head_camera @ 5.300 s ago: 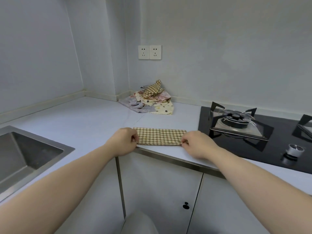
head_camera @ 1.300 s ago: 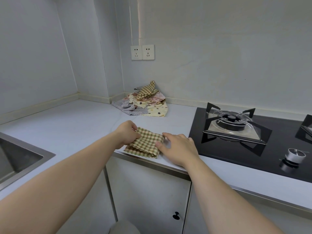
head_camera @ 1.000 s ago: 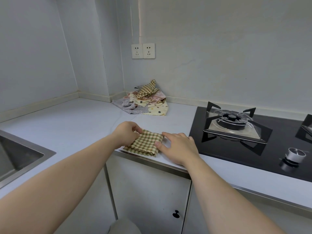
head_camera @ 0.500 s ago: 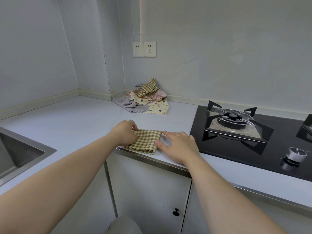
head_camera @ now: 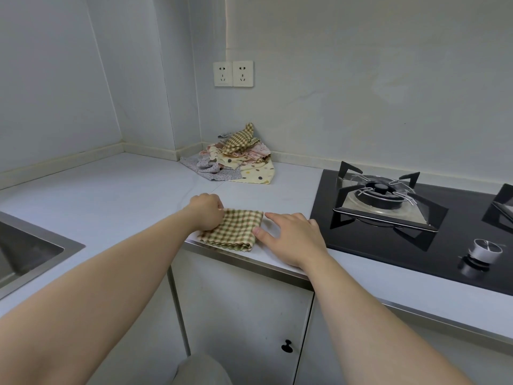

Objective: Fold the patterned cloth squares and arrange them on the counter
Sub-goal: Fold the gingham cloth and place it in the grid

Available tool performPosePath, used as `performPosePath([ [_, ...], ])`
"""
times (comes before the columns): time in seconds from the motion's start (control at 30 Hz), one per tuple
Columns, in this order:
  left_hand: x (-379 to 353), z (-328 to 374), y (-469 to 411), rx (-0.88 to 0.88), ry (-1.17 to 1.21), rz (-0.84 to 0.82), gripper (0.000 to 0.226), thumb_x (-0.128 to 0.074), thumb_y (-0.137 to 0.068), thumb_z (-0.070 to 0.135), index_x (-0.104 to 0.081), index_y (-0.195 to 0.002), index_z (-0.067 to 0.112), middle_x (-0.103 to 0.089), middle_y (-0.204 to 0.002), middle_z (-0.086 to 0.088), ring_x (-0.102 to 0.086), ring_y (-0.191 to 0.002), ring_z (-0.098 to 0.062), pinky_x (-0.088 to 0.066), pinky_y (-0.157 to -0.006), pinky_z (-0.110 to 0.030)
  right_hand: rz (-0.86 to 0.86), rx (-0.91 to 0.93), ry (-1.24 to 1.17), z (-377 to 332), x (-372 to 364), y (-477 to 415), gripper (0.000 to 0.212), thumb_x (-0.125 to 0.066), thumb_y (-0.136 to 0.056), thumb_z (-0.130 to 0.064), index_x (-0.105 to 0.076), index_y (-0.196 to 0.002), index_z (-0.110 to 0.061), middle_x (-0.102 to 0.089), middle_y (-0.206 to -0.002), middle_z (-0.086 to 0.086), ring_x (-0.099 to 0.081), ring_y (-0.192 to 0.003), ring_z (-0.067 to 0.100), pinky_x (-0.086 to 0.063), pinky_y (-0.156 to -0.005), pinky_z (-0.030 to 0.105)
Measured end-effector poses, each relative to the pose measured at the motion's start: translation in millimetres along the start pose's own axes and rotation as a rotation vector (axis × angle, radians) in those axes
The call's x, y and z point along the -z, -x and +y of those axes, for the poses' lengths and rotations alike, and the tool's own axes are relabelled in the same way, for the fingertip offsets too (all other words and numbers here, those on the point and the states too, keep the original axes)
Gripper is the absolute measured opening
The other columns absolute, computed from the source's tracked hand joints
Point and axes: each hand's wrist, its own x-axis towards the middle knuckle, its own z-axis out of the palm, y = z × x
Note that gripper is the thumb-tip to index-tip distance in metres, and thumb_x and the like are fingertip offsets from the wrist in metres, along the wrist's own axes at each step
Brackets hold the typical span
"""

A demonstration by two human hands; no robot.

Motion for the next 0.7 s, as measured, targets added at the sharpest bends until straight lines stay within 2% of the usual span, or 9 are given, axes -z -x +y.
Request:
performPosePath([
  [0.07,4,3,3,0.021,0.204,0.01,0.013,-0.048,-0.101,0.024,-0.056,-0.106,0.014,-0.061,-0.108,-0.008,-0.057,-0.097,-0.026,-0.047,-0.081,-0.036,0.004,-0.007,-0.017,0,0,0,0.082,-0.02,-0.088,-0.086,-0.037,-0.153,-0.039,-0.045,-0.155,-0.013,-0.034,-0.144,0.018,-0.025,-0.114,0.048],
  [0.13,7,6,9,0.026,0.432,0.044,0.01,-0.051,-0.101,0.022,-0.055,-0.105,0.013,-0.06,-0.095,-0.004,-0.054,-0.078,-0.021,-0.045,-0.065,-0.032,0.023,-0.018,-0.047,0,1,2,0.079,-0.023,-0.089,-0.084,-0.037,-0.153,-0.039,-0.047,-0.154,-0.012,-0.036,-0.143,0.018,-0.026,-0.113,0.047],
  [0.23,16,12,24,-0.014,0.683,0.096,0.011,-0.06,-0.1,0.023,-0.058,-0.11,0.019,-0.058,-0.089,0.001,-0.052,-0.071,-0.017,-0.042,-0.054,-0.027,0.072,-0.03,-0.204,0,3,6,0.069,-0.036,-0.093,-0.077,-0.039,-0.151,-0.039,-0.052,-0.147,-0.012,-0.042,-0.137,0.015,-0.032,-0.112,0.044],
  [0.33,31,21,41,-0.096,0.816,0.074,0.019,-0.064,-0.099,0.023,-0.062,-0.117,0.028,-0.057,-0.093,0.004,-0.059,-0.08,-0.015,-0.045,-0.061,-0.024,0.161,-0.054,-0.631,-5,12,12,0.052,-0.056,-0.095,-0.061,-0.05,-0.141,-0.04,-0.06,-0.13,-0.015,-0.055,-0.12,0.007,-0.046,-0.106,0.04],
  [0.37,37,24,46,-0.125,0.812,0.061,0.021,-0.064,-0.099,0.024,-0.064,-0.119,0.029,-0.059,-0.097,0.004,-0.06,-0.084,-0.014,-0.045,-0.063,-0.024,0.184,-0.044,-0.704,-9,18,13,0.046,-0.059,-0.095,-0.056,-0.054,-0.138,-0.039,-0.061,-0.125,-0.017,-0.057,-0.114,0.004,-0.049,-0.102,0.037],
  [0.47,55,33,61,-0.166,0.78,0.081,0.021,-0.062,-0.1,0.025,-0.069,-0.119,0.028,-0.065,-0.108,0.004,-0.062,-0.092,-0.013,-0.044,-0.065,-0.024,0.221,0.031,-0.725,-21,35,22,0.036,-0.065,-0.095,-0.045,-0.062,-0.13,-0.034,-0.064,-0.119,-0.02,-0.059,-0.108,0.0,-0.049,-0.094,0.026],
  [0.53,66,36,71,-0.168,0.787,0.103,0.016,-0.06,-0.101,0.024,-0.072,-0.112,0.025,-0.069,-0.105,0.004,-0.063,-0.09,-0.013,-0.046,-0.068,-0.026,0.242,0.047,-0.733,-29,46,29,0.027,-0.068,-0.094,-0.042,-0.066,-0.119,-0.033,-0.066,-0.112,-0.02,-0.06,-0.105,0.0,-0.048,-0.089,0.023],
  [0.6,75,36,79,-0.162,0.792,0.113,0.014,-0.06,-0.1,0.026,-0.07,-0.104,0.017,-0.069,-0.097,0.001,-0.062,-0.086,-0.018,-0.048,-0.075,-0.031,0.261,0.05,-0.719,-34,57,38,0.014,-0.07,-0.092,-0.043,-0.067,-0.101,-0.032,-0.068,-0.103,-0.018,-0.062,-0.1,0.002,-0.05,-0.086,0.025],
  [0.7,91,38,101,-0.157,0.78,0.139,0.037,-0.061,-0.095,0.041,-0.062,-0.105,0.006,-0.063,-0.092,-0.004,-0.058,-0.084,-0.02,-0.047,-0.08,-0.039,0.188,0.093,-0.761,-43,78,56,0.015,-0.071,-0.092,-0.043,-0.067,-0.091,-0.029,-0.07,-0.098,-0.016,-0.064,-0.094,0.001,-0.048,-0.081,0.025],
])
